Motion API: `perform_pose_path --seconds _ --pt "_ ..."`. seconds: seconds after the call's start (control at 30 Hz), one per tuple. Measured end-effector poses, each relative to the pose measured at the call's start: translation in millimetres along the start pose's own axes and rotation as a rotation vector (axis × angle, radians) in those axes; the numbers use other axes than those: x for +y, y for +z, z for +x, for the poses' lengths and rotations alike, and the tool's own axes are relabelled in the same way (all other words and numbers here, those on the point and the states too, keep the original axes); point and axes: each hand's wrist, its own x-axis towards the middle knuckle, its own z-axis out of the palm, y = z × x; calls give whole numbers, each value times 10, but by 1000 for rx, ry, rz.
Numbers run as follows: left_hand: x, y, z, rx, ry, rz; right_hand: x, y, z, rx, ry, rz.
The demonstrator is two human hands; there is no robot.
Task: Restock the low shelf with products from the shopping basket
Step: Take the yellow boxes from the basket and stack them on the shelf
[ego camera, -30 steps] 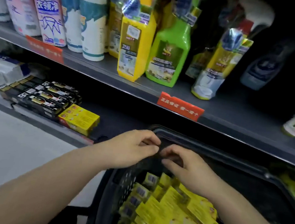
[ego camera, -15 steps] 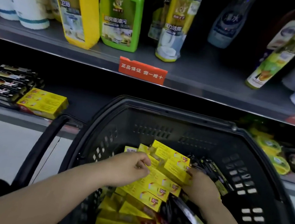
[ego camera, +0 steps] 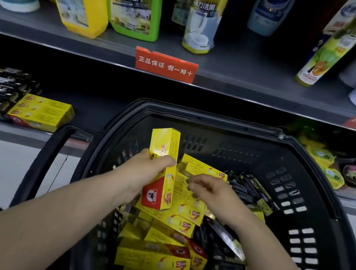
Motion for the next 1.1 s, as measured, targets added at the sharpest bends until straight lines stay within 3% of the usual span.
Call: perform_pose_path --seconds 0.07,0.13,0.47,0.9,1.0,1.1 --pt "6 -6 10 -10 -34 -12 192 55 31 -58 63 -384" --pt "2 -5 24 -5 -43 -33 326 176 28 -129 92 -566" --pt "38 -66 51 21 -83 -39 417 239 53 -141 76 -489" --pt "8 -109 67 64 -49 21 299 279 58 -190 -26 -615" --pt "18 -111 53 49 -63 17 260 160 18 -116 51 -445" --pt "22 -98 30 51 -82 0 245 -15 -47 -11 96 -33"
